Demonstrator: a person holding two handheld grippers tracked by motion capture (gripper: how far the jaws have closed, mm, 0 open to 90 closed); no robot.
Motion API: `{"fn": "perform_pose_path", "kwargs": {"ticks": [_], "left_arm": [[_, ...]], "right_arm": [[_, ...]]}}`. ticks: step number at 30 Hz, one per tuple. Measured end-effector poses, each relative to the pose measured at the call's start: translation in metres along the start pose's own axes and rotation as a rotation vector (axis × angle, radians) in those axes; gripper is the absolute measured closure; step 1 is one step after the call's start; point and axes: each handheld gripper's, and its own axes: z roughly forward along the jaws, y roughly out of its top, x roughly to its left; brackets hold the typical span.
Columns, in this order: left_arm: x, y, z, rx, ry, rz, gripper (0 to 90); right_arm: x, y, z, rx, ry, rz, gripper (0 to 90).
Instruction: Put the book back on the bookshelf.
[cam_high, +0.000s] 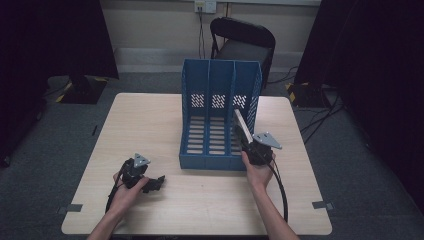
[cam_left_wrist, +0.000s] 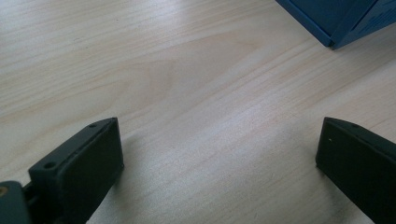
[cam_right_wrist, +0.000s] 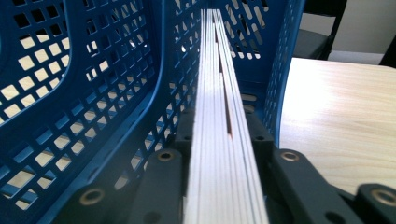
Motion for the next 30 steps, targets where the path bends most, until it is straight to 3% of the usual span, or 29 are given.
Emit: {"fn": "perform_pose_path", "kwargs": {"ticks": [3, 10, 20, 30], "left_arm": [[0.000, 0.000, 0.000, -0.002, -0.002, -0.006, 0.0], [0.000, 0.000, 0.000, -0.002, -0.003, -0.005, 0.0], [0.000, 0.000, 0.000, -0.002, -0.003, -0.005, 0.0], [-0.001, 0.000, 0.000, -0.001, -0.005, 0.000, 0.0]], "right_arm": [[0.003, 0.000, 0.000, -0.001, -0.016, -0.025, 75.9], [0.004, 0.000, -0.001, -0.009, -0.055, 0.018, 76.2], [0.011, 0.004, -0.001, -0.037, -0.157, 0.029, 76.2], [0.013, 0.003, 0.001, -0.048, -0.248, 0.097, 76.2]]}}
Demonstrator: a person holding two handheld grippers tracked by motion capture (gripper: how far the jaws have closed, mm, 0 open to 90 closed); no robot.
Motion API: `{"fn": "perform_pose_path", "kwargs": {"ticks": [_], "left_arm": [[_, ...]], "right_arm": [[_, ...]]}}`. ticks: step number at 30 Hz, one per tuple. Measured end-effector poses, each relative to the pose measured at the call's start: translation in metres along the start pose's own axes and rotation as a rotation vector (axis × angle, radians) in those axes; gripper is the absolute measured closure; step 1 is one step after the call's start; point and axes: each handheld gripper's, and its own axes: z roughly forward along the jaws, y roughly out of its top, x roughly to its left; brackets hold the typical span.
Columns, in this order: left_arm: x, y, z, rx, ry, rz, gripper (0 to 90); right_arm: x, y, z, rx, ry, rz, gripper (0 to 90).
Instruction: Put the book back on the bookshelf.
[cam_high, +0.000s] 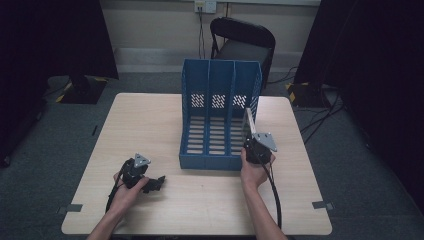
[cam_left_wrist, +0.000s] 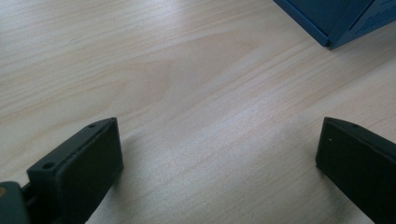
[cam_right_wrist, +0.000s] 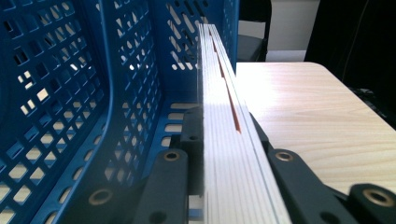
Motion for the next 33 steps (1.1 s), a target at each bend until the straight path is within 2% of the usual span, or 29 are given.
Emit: {"fn": "perform_pose_path", "kwargs": {"ticks": [3, 6, 8, 10, 12, 23, 29, 33], "left_arm": [[-0.0001, 0.0001, 0.0002, -0.002, -0.001, -0.002, 0.0], [-0.0004, 0.0003, 0.0004, -0.001, -0.002, -0.002, 0.0], [-0.0005, 0.0004, 0.0005, -0.001, 0.001, 0.000, 0.0], [-0.0010, 0.0004, 0.0009, -0.005, 0.000, -0.007, 0.0], [-0.0007, 0.0008, 0.0009, 0.000, -0.001, 0.003, 0.0], [-0.0013, 0.0021, 0.0022, 0.001, -0.003, 0.006, 0.0], [-0.0013, 0.0021, 0.0022, 0.001, -0.003, 0.006, 0.0], [-0.0013, 0.0021, 0.0022, 0.001, -0.003, 0.006, 0.0]], "right_arm": [[-0.0007, 0.0001, 0.0001, -0.002, -0.006, 0.016, 76.2], [0.0003, -0.0011, 0.0007, -0.003, -0.037, 0.035, 76.2], [0.0016, -0.0019, 0.0009, -0.006, -0.046, 0.019, 76.2], [0.0019, -0.0030, 0.0012, -0.001, -0.056, 0.025, 76.1], [0.0025, -0.0030, 0.0012, 0.001, -0.059, 0.034, 76.1], [0.0005, -0.0012, 0.0010, 0.026, -0.040, 0.040, 75.1], [-0.0013, -0.0005, 0.0013, 0.031, -0.027, 0.042, 70.0], [-0.0020, -0.0002, 0.0019, 0.031, -0.023, 0.037, 69.9]]}}
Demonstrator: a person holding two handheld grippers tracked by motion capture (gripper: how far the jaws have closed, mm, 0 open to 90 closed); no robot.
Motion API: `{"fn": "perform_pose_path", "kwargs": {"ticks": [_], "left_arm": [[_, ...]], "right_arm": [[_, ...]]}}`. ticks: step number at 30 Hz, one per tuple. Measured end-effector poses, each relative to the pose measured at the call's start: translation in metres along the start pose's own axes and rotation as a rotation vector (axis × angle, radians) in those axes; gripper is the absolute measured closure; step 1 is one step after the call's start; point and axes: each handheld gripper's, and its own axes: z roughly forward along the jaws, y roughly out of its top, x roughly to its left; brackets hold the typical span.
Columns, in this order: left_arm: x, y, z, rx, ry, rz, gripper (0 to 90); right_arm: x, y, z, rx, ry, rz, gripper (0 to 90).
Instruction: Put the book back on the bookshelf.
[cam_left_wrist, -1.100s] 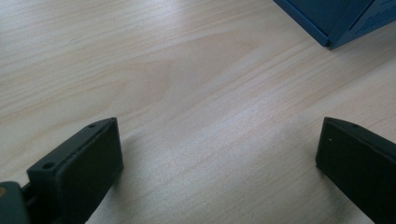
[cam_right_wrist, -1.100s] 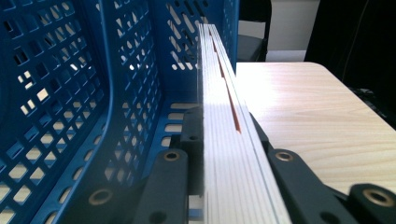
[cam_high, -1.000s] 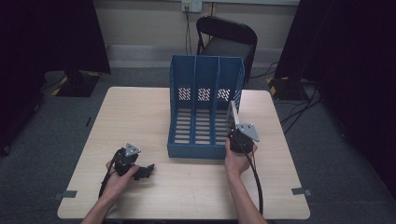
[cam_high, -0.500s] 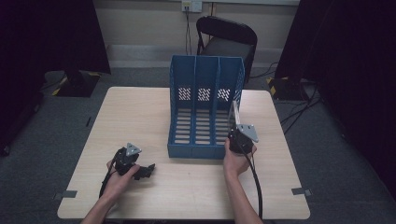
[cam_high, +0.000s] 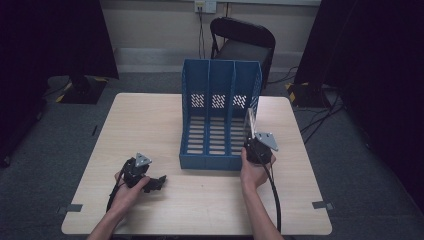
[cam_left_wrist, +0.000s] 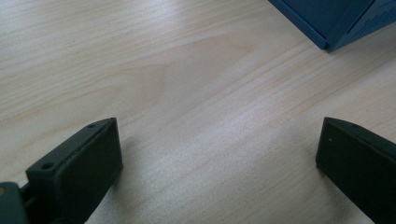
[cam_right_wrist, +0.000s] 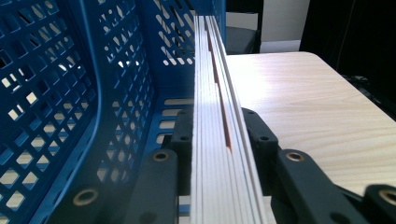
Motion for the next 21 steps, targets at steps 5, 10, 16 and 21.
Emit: {"fn": "perform_pose_path", "kwargs": {"ticks": [5, 10, 16, 21], "left_arm": [[-0.0004, 0.0001, 0.0005, -0.005, 0.000, -0.004, 0.0], [-0.0004, 0.0001, 0.0005, -0.005, 0.002, -0.004, 0.0], [-0.0007, 0.0000, 0.0003, -0.005, 0.002, -0.004, 0.0], [-0.0005, 0.0001, 0.0002, -0.003, 0.002, -0.002, 0.0]], "right_arm": [[0.0007, -0.0003, 0.0006, 0.004, 0.015, -0.010, 66.1], [0.0006, 0.0000, 0.0012, 0.008, 0.042, -0.007, 59.5], [-0.0026, 0.0006, 0.0013, 0.033, 0.068, 0.003, 55.2], [-0.0017, 0.0002, 0.0010, 0.032, 0.073, 0.005, 52.0]]}}
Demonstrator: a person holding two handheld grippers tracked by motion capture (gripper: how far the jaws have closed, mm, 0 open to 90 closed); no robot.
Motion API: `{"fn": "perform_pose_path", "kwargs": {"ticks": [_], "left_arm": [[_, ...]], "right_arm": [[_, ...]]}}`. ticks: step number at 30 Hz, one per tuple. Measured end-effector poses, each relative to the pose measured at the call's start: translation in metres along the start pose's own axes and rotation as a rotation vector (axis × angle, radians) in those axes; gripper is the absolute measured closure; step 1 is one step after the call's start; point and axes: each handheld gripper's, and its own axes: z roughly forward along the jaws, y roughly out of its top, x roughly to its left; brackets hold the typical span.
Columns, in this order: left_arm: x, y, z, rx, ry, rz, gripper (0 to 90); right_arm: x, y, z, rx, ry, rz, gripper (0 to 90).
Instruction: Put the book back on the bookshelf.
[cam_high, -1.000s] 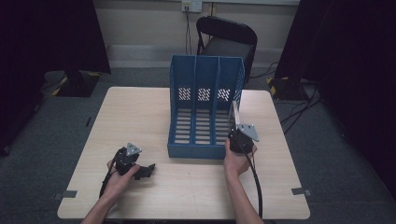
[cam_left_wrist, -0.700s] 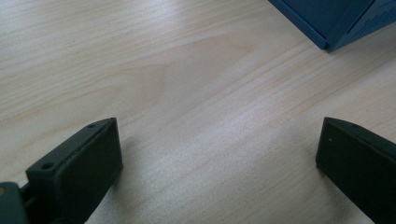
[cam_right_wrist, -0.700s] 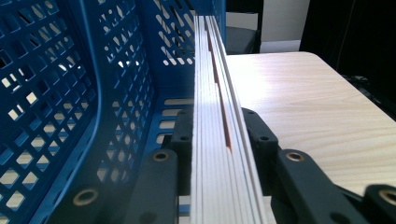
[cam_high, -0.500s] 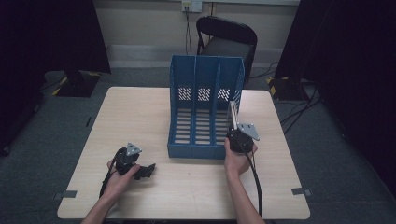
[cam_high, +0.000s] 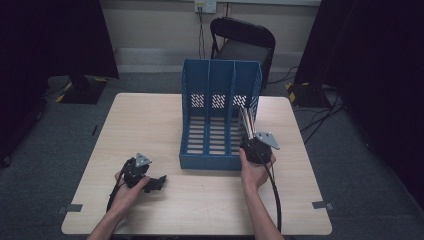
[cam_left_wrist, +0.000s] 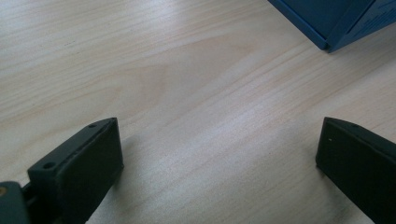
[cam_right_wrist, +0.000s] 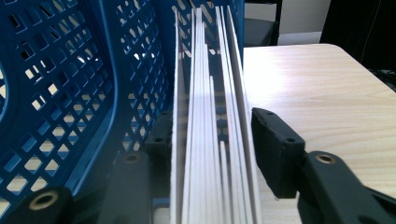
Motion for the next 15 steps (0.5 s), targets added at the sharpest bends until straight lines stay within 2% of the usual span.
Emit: {"fn": "perform_pose_path", "kwargs": {"ticks": [6, 10, 15], "left_arm": [[-0.0002, 0.0000, 0.0002, -0.002, 0.000, -0.003, 0.0], [-0.0002, 0.0000, 0.0001, -0.002, -0.001, -0.003, 0.0], [-0.0003, 0.0000, 0.0001, -0.002, 0.000, -0.003, 0.0]], "right_arm": [[0.0013, -0.0001, -0.0012, -0.002, 0.009, -0.009, 47.7], [0.0005, 0.0014, -0.0030, -0.002, 0.034, -0.010, 45.3], [-0.0016, 0.0032, -0.0047, -0.005, 0.033, -0.019, 44.2]]}}
